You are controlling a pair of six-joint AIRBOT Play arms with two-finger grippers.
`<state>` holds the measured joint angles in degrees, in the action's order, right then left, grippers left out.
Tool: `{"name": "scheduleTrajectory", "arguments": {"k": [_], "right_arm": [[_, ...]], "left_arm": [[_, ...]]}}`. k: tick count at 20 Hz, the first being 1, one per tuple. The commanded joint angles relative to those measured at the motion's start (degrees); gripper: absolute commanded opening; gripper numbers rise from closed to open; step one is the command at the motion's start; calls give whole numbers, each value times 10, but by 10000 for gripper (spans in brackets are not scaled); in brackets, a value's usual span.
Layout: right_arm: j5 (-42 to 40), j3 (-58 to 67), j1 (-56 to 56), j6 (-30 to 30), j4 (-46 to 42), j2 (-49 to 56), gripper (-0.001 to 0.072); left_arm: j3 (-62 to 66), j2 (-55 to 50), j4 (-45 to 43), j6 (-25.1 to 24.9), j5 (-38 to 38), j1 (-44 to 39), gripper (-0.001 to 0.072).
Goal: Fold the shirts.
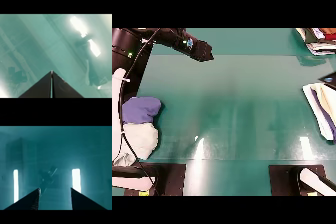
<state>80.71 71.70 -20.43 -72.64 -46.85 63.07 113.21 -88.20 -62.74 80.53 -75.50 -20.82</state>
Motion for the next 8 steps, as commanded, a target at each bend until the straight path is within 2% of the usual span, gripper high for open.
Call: {"name": "scheduleTrajectory", "arguments": {"k": [1, 2, 3, 8], "right_arm": [[-40, 0, 139, 1, 6, 0, 241], [-46, 0, 162, 1, 2, 0, 56], [-49, 0, 181, 7, 1, 0, 16], [-56, 0, 213, 17, 2, -1, 16]], "left_arm": [[0, 0, 0, 0, 1, 0, 32], [0, 0, 0, 0, 1, 0, 32], [0, 0, 0, 0, 1, 0, 32], [0, 0, 0, 0, 1, 0, 32]]}}
